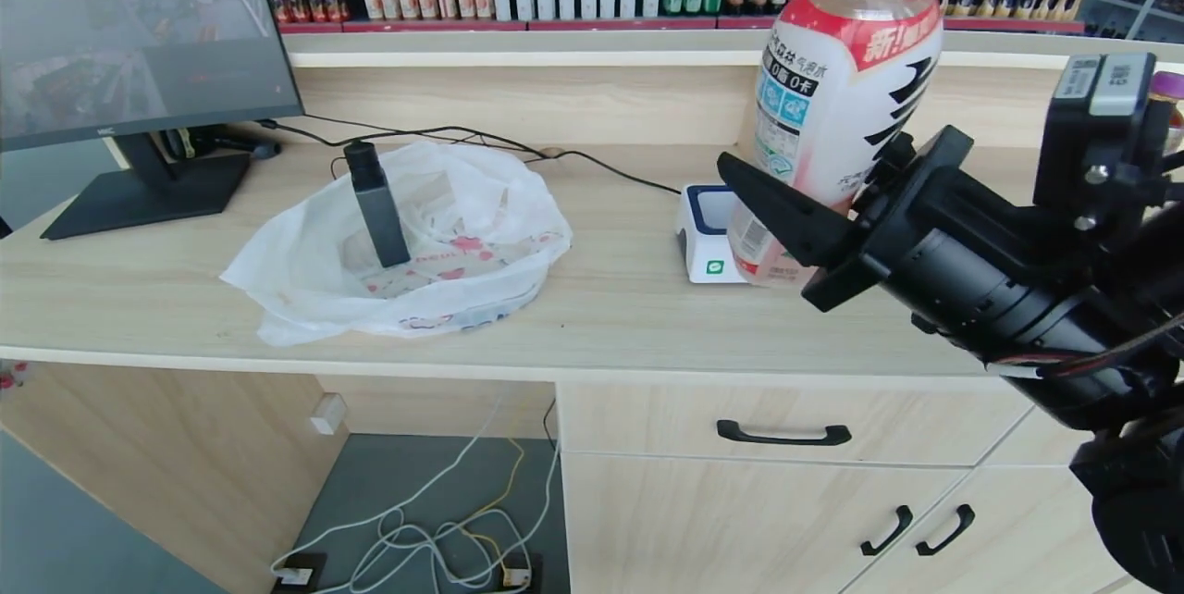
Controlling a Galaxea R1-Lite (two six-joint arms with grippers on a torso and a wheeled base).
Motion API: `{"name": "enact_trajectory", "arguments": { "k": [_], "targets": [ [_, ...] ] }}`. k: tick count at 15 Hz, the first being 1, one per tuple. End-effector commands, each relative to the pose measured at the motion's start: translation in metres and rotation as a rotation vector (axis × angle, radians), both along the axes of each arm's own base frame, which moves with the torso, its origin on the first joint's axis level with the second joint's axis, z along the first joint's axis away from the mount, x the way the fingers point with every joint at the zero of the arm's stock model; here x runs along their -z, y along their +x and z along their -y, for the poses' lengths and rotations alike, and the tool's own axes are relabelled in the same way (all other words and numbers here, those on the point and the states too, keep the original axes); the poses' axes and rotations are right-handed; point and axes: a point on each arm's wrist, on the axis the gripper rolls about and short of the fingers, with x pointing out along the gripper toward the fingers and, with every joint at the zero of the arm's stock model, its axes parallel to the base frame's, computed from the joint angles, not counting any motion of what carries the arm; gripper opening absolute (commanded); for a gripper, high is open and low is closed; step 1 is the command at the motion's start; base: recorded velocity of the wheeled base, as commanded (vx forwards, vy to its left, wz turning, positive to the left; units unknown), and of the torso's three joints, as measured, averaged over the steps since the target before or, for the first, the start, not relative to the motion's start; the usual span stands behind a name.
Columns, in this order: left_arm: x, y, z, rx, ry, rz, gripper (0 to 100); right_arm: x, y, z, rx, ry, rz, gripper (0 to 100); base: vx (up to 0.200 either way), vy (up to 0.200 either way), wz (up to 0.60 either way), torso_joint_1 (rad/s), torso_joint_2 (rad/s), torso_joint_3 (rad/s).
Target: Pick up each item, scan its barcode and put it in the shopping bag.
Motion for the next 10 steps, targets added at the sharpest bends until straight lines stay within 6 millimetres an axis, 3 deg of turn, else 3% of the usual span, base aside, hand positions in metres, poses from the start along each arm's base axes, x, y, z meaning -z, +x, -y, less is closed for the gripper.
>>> {"name": "enact_trajectory", "arguments": {
  "k": [1,5,10],
  "targets": [
    [0.0,0.0,0.0,0.0,-0.001,0.0,100,0.014,0.027,-0.018,0.021,-0.079,0.037,0,0.0,0.0,0.0,0.0,0.0,0.0],
    [0.0,0.0,0.0,0.0,-0.001,0.0,100,0.035,0.074,-0.035,0.079,-0.265,0.273,0,0.0,0.0,0.0,0.0,0.0,0.0],
    [0.0,0.0,0.0,0.0,-0.001,0.0,100,0.029,0.115,-0.011,0.157,-0.341,0.455,0,0.0,0.0,0.0,0.0,0.0,0.0]
  ]
}}
